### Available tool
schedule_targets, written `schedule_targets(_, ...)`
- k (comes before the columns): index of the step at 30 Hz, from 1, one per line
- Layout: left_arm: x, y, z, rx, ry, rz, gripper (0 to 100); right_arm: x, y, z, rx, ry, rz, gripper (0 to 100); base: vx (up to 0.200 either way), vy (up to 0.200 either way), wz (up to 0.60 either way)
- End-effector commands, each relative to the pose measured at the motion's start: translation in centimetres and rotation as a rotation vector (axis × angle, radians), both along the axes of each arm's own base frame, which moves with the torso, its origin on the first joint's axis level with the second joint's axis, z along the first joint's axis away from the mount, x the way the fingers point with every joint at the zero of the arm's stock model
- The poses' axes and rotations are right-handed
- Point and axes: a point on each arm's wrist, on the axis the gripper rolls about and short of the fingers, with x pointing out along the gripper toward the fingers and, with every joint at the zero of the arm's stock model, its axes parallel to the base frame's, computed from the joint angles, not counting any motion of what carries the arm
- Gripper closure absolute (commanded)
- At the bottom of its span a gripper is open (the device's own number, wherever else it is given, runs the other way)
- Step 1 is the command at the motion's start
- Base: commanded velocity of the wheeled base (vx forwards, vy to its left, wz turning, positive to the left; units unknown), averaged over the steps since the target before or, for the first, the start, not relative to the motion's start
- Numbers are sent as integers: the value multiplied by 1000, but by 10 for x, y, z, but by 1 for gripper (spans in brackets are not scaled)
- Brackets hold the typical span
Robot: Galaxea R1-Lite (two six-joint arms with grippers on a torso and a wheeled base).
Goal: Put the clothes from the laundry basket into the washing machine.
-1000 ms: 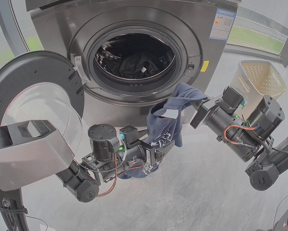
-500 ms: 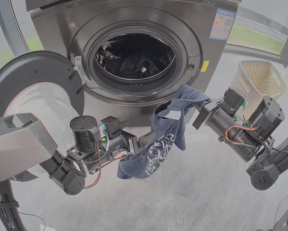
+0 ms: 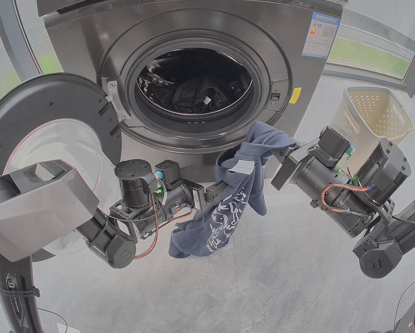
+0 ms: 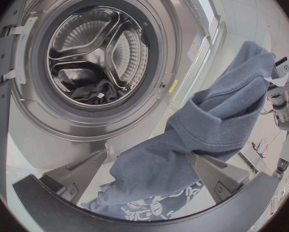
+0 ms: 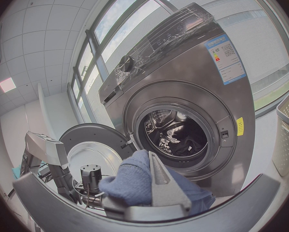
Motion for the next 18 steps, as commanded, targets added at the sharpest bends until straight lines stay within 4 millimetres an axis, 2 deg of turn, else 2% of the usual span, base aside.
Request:
schedule_targets(1,0,-18,-3,-4,-5,-39,0,-1,2,-1,-1,1,9,100,0,0,0)
schedule_targets(5,-5,-25,-5,4,-2,-79,0,0,2,-3,-5,8,8,100,0,0,0)
schedule_targets(18,-12,-31,-13,41,-24,-188,0,1,1,-4,-9,12,3,100,0,0,0)
